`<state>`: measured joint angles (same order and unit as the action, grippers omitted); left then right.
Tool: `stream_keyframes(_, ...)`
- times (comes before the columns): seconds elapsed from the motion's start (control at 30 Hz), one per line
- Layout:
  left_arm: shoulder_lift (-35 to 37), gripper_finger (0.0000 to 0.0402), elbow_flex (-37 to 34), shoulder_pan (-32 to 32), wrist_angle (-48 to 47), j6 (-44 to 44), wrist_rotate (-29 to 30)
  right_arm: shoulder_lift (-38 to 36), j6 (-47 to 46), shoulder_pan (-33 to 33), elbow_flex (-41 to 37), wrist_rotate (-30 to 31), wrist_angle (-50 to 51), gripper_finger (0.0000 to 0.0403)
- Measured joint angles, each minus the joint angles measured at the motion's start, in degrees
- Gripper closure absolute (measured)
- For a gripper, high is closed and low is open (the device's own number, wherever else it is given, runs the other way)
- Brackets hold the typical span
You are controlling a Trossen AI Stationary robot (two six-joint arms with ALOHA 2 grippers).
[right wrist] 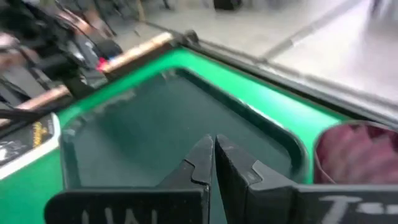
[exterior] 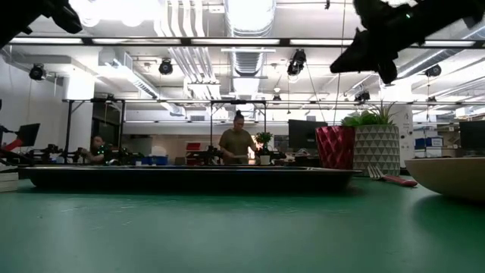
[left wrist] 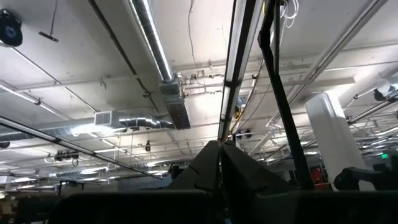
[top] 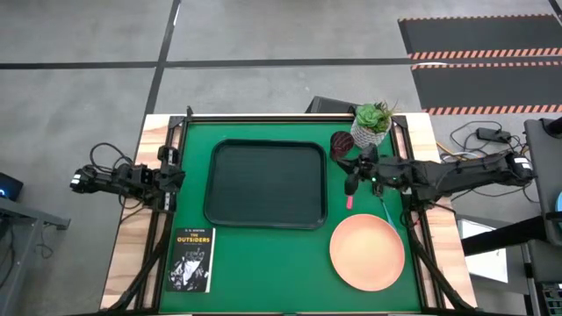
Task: Pick and place plate/cup/fork/spoon on tray
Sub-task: Put the red cup on the top right of the black tray
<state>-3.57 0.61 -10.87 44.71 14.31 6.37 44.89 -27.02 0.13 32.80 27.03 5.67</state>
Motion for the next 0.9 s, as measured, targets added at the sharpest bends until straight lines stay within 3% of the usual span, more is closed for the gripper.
stream_keyframes(0.13, 0.0, 0.0402, 0.03, 0.0, -0.11, 0.14, 0.08, 5.88, -3.47, -3.47, 9.6, -0.33, 15.83, 0.0394)
stream_keyframes(0.27, 0.04, 0.0402, 0.03, 0.0, 0.14, 2.81, 0.13, 12.44, -3.91, -9.05, 18.92, -5.08, 26.98, 0.0394)
stream_keyframes(0.53, 0.08, 0.0402, 0.05, 0.0, 1.61, 2.69, 0.15, 26.56, 0.14, -20.47, 33.59, -17.31, 40.3, 0.0394)
stream_keyframes(0.9, 0.02, 0.0402, 0.05, 0.0, 1.47, 2.53, 0.13, 39.97, 4.06, -27.7, 43.57, -21.67, 50.53, 0.0394)
